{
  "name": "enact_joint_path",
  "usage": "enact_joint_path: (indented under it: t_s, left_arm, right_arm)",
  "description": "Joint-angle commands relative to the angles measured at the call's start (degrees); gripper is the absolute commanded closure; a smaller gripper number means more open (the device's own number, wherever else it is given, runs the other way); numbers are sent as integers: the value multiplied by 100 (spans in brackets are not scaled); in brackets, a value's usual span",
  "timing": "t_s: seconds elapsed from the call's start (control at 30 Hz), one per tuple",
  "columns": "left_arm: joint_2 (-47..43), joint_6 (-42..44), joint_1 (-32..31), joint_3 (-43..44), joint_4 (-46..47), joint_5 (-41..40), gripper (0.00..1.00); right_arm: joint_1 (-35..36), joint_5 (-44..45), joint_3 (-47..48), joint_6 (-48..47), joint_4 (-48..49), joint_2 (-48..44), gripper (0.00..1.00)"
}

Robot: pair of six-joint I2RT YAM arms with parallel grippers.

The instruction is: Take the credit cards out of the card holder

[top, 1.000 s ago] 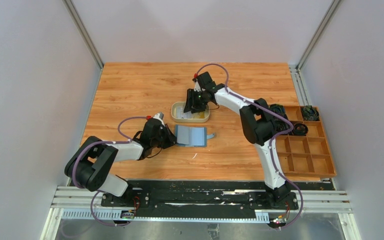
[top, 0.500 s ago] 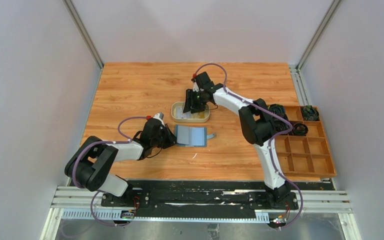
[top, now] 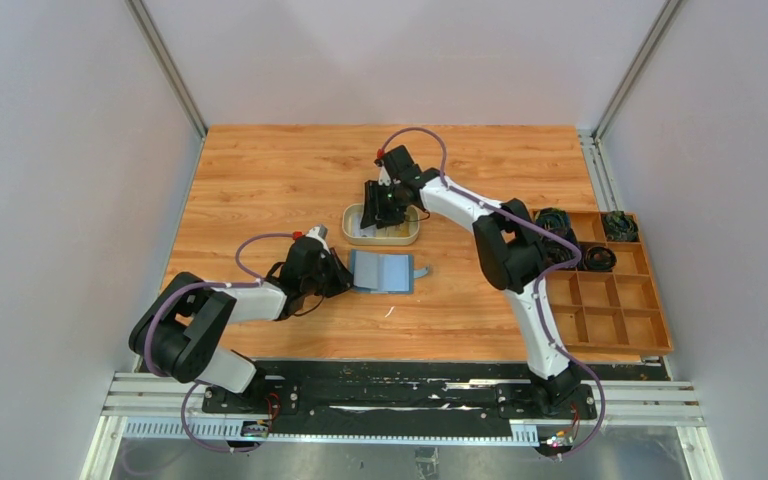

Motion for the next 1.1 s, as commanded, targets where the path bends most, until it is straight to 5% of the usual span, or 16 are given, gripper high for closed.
enact_joint_path:
  t_s: [0.0, 0.13, 0.3, 0.63, 1.07]
  left_arm:
    - [206, 225, -51, -389, -1431, -391, 100]
    - [96, 218, -51, -400, -1457, -382, 100]
    - [-62, 215, -51, -419, -1458, -412, 100]
    - [-6, 251, -51, -372, -1448, -411, 100]
    - [104, 261, -51, -349, -1452, -400, 100]
  right_arm:
    - [-11, 261, 211, -349, -313, -485, 47]
    - [17, 362, 92, -654, -354, -1097, 45]
    - [402, 816, -792, -1018, -375, -1952, 27]
    - [1342, 1296, -2250, -441, 113, -2033, 25]
    - [1623, 1558, -2183, -314, 242, -1641, 25]
